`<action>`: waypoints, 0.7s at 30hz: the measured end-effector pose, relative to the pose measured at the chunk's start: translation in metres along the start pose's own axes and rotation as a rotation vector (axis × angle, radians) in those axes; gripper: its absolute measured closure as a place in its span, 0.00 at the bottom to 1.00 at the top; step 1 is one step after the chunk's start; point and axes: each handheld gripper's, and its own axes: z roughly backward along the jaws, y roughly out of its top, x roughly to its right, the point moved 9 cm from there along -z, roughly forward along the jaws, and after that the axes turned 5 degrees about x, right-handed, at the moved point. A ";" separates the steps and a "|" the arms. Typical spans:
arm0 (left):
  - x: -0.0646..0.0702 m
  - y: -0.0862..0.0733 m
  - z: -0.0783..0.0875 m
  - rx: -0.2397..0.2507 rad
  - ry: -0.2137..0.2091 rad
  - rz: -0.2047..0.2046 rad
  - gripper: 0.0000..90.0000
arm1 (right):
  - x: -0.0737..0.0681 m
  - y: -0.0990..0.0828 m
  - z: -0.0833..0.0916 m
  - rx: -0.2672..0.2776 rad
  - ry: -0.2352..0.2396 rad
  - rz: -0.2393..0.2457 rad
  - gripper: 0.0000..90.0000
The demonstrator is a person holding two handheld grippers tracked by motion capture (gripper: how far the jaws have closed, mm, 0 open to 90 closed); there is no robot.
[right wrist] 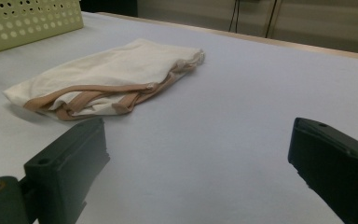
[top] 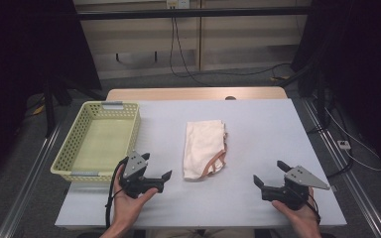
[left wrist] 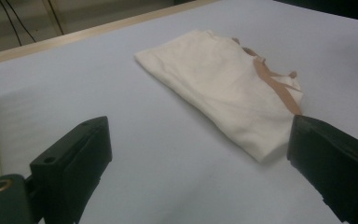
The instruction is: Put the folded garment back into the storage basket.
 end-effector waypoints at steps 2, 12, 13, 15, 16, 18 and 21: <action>-0.002 0.003 -0.001 -0.005 0.002 0.010 0.07 | -0.001 0.000 0.000 0.000 0.000 0.006 0.05; 0.001 0.016 -0.017 -0.007 -0.021 -0.002 0.05 | 0.001 0.000 0.001 0.001 0.001 -0.003 0.05; 0.001 0.016 -0.018 -0.012 -0.013 -0.012 0.05 | 0.002 0.000 0.001 0.002 0.000 -0.003 0.05; 0.003 0.016 -0.021 -0.026 -0.024 -0.020 0.05 | 0.002 0.000 0.001 0.003 0.000 -0.002 0.05; 0.005 0.016 -0.023 -0.032 -0.035 -0.016 0.05 | 0.002 0.000 0.001 0.004 0.001 -0.001 0.05; 0.008 0.014 -0.026 -0.045 -0.048 -0.015 0.05 | 0.001 0.000 0.001 0.002 0.000 -0.002 0.05; 0.009 0.012 -0.031 -0.061 -0.055 -0.012 0.06 | 0.002 0.000 0.001 -0.002 -0.007 -0.001 0.05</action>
